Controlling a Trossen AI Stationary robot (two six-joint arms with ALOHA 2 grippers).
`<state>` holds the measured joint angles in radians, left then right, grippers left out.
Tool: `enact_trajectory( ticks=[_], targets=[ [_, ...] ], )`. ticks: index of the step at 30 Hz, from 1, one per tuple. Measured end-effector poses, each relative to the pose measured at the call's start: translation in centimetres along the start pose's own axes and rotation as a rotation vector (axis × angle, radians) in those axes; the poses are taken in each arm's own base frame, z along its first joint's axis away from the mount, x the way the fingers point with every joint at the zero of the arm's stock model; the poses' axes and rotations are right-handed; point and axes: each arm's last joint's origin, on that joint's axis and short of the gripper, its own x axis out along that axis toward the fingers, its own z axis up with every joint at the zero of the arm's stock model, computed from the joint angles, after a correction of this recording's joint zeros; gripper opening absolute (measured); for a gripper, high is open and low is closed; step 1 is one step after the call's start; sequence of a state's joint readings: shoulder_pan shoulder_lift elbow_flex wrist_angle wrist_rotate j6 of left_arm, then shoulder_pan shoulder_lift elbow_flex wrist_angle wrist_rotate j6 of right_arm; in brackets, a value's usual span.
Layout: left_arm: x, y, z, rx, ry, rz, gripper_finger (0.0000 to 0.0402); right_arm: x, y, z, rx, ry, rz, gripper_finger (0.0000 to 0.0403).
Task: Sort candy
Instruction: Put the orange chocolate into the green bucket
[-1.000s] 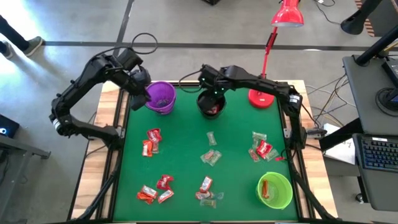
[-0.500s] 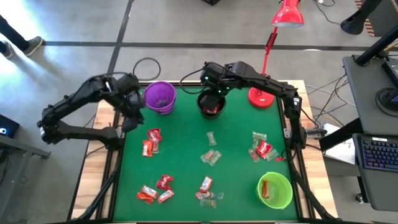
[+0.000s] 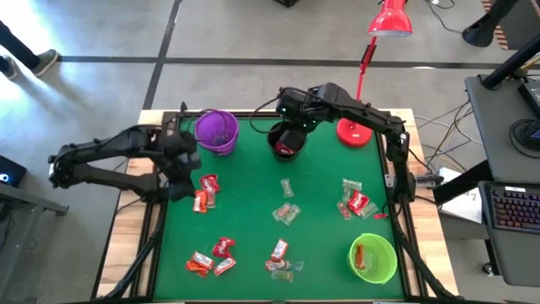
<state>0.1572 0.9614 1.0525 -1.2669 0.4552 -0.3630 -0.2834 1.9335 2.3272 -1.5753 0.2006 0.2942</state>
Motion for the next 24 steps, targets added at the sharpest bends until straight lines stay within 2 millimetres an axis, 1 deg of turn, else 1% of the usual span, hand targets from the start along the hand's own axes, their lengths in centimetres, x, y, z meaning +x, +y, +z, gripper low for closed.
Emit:
enact_trajectory(
  ticks=[4,7,10,12,15,17,24],
  targets=[
    [0.8,-1.3,0.0,-0.043,-0.054,0.071,0.0144,-0.4,0.5,-0.2,-0.027,-0.013,0.006,0.0109],
    [1.3,-2.4,-0.7,-0.042,-0.052,0.108,0.0147,-1.3,0.8,-0.6,-0.051,-0.032,0.018,0.0109],
    [1.9,-3.7,-1.8,0.013,-0.04,0.136,0.0146,-2.3,0.9,-1.1,-0.074,-0.052,0.027,0.0109],
    [2.5,-4.7,-2.4,0.094,-0.033,0.15,0.0144,-2.8,0.8,-1.3,-0.078,-0.065,0.032,0.0109],
    [3.7,-6.3,-3.3,0.194,-0.022,0.174,0.014,-3.4,0.5,-1.5,-0.092,-0.078,0.035,0.0109],
    [4.6,-7.2,-3.6,0.21,-0.021,0.187,0.0138,-3.6,0.4,-1.6,-0.095,-0.084,0.036,0.0109],
    [8.5,-9.7,-3.3,0.109,-0.011,0.171,0.0137,-3.9,0.4,-1.7,-0.111,-0.09,0.037,0.0109]
  ],
)
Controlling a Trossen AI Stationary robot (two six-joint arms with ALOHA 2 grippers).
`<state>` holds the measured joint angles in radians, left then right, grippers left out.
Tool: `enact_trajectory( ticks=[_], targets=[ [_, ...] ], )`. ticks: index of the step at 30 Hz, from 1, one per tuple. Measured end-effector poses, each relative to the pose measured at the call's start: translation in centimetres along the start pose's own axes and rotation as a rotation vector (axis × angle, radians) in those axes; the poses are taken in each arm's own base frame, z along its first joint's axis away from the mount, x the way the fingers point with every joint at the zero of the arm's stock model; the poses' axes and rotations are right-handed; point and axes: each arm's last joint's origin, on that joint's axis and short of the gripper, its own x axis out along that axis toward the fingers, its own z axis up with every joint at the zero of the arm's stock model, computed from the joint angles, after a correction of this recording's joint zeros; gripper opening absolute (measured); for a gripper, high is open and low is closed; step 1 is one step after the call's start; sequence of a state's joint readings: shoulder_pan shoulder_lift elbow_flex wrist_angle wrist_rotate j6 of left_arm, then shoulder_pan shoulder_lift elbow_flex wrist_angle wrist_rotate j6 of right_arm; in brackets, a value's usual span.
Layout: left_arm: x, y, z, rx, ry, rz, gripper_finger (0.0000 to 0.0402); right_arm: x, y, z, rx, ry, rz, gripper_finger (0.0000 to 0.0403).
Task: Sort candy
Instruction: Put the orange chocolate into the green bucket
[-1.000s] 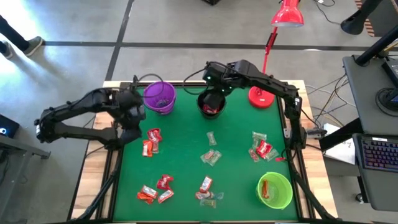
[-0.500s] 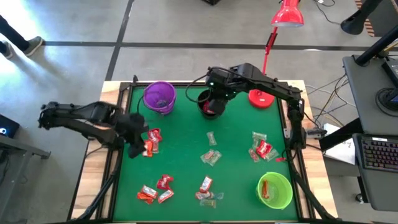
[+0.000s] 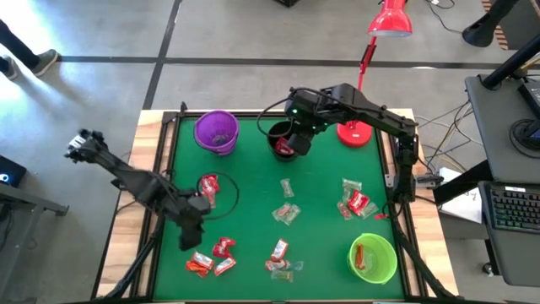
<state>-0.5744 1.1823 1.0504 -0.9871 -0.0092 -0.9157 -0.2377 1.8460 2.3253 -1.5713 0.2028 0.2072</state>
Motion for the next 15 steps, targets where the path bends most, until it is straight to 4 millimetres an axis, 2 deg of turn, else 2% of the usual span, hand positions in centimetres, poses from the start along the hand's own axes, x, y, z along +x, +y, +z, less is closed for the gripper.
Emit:
enact_trajectory(
  ticks=[4,7,15],
  targets=[
    [1.6,-1.6,0.2,-0.039,-0.009,-0.04,0.0137,-1.1,-0.2,-0.4,-0.03,-0.021,0.036,0.0109],
    [2.9,-2.6,0.2,-0.079,-0.003,-0.051,0.0137,-2.8,-0.5,-1.1,-0.01,-0.047,0.108,0.0109],
    [7.0,-4.5,0.1,-0.153,0.032,-0.026,0.0137,-7.0,-1.8,-3.1,0.071,-0.145,0.139,0.0109]
  ],
)
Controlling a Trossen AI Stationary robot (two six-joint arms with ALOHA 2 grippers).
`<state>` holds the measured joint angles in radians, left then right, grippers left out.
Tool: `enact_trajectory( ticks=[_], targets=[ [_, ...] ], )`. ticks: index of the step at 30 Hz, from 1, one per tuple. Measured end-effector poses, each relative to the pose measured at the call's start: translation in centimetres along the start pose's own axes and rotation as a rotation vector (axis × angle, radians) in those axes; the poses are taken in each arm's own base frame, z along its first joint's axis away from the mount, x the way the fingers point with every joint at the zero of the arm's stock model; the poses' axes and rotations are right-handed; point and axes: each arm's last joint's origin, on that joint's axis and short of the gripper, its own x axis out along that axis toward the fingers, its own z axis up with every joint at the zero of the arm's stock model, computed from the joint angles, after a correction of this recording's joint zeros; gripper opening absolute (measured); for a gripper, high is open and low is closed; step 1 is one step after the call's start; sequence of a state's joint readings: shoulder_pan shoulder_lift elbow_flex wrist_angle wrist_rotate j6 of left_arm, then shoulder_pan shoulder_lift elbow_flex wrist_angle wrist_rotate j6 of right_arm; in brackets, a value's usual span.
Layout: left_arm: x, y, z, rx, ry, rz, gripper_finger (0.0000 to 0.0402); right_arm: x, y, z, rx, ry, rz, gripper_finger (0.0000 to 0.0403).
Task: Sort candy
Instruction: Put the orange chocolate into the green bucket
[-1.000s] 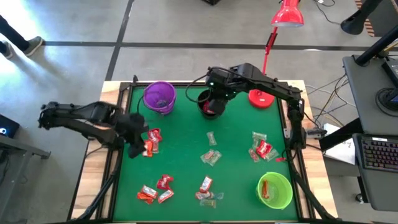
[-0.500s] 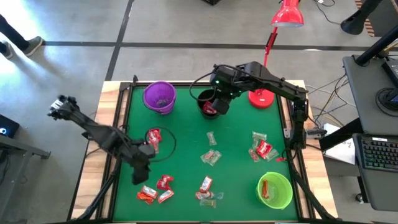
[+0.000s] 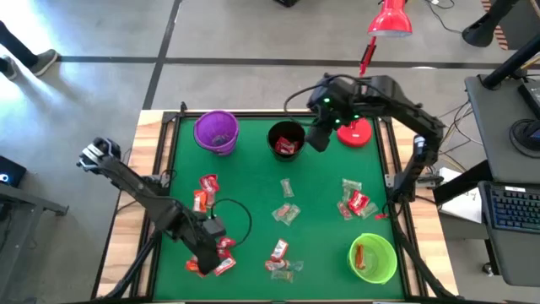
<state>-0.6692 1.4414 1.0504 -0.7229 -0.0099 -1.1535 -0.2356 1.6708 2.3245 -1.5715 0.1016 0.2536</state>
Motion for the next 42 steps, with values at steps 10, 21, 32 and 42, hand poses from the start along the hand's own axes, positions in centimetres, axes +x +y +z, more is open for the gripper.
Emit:
enact_trajectory(
  ticks=[10,21,32,42],
  targets=[
    [2.9,-1.3,-0.8,-0.099,0.018,-0.007,0.0137,-2.9,-0.6,-1.1,0.032,-0.066,0.014,0.0109],
    [5.8,-2.0,-2.2,-0.167,0.044,0.031,0.0137,-2.7,-0.6,-1.0,0.026,-0.064,0.013,0.0109],
    [8.2,-2.0,-2.5,-0.165,0.055,0.069,0.0137,-2.7,-0.6,-1.0,0.028,-0.063,0.014,0.0109],
    [10.4,-1.8,-2.7,-0.163,0.064,0.105,0.0135,-2.7,-0.6,-1.0,0.03,-0.062,0.014,0.0109]
  ],
)
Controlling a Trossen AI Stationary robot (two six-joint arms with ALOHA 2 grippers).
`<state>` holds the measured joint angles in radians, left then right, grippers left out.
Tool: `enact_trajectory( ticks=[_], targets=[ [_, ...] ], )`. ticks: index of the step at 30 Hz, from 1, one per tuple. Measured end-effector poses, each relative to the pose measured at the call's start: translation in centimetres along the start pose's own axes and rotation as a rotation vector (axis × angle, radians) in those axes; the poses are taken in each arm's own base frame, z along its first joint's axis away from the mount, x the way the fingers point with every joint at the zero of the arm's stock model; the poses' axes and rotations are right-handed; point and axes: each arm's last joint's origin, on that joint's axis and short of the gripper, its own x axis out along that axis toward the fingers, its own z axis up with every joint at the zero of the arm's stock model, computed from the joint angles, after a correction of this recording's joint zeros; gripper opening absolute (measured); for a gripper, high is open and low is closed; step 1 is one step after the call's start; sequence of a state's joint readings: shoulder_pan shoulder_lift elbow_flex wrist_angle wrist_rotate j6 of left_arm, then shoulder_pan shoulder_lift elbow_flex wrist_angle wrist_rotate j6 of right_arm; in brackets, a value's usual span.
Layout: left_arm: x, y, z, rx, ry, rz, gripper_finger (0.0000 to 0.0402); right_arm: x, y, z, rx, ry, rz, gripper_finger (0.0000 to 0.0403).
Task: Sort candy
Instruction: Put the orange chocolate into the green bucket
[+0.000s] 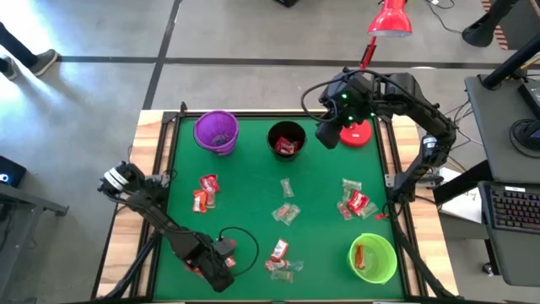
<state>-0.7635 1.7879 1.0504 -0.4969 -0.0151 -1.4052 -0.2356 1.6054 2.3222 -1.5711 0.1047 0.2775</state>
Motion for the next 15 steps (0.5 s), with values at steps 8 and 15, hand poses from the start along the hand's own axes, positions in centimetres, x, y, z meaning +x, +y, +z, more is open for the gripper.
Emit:
enact_trajectory(
  ticks=[8,15],
  targets=[
    [-0.1,0.0,0.0,0.001,-0.001,-0.002,0.0076,0.0,0.0,0.0,0.0,0.0,0.0,0.0109],
    [-1.3,-0.3,0.0,0.02,-0.006,-0.047,0.0007,-0.1,0.0,0.0,0.0,-0.002,0.001,0.0109]
  ],
)
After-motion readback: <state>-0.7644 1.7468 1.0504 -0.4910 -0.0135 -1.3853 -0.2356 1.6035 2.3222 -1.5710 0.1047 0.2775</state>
